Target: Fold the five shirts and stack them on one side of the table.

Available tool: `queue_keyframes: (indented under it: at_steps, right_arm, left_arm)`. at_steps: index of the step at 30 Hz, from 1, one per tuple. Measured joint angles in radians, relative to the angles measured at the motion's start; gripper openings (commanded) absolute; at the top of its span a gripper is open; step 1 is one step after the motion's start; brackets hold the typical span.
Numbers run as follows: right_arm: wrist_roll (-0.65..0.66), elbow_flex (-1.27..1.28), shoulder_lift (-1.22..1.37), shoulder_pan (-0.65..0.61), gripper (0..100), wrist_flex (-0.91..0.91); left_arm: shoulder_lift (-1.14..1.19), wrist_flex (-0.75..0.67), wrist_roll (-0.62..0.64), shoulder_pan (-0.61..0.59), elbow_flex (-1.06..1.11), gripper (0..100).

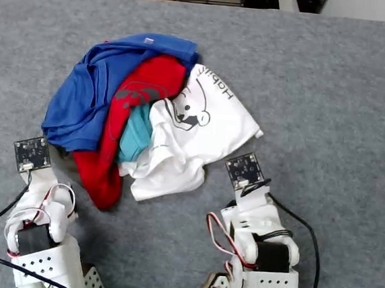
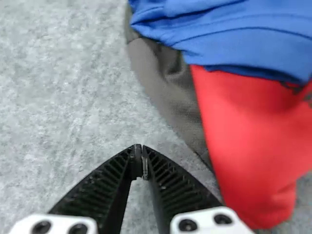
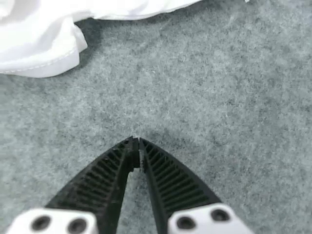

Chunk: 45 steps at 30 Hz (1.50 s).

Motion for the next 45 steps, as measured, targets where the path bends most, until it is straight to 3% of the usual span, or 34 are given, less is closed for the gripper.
queue_keyframes:
  at_steps: [9,14,19,24,31,45]
  right_arm:
    - [0.000,0.000,0.000,0.000,0.6,0.000]
    - [0.000,0.000,0.000,0.000,0.6,0.000]
    - [0.000,0.000,0.000,0.000,0.6,0.000]
    - [0.000,0.000,0.000,0.000,0.6,0.000]
    - [0.000,0.000,0.000,0.000,0.6,0.000]
    - [0.000,0.000,0.000,0.000,0.6,0.000]
  left_arm:
    - [0.000,-0.249,0.000,0.014,-0.155,2]
    - [0.003,-0.269,0.000,0.071,-0.310,2]
    - [0.176,-0.133,0.054,0.091,-0.537,2]
    - [0.569,0.058,0.140,0.112,-0.904,2]
    - [1.080,0.399,0.150,0.124,-1.310,2]
    - [1.138,0.568,0.150,0.120,-1.355,2]
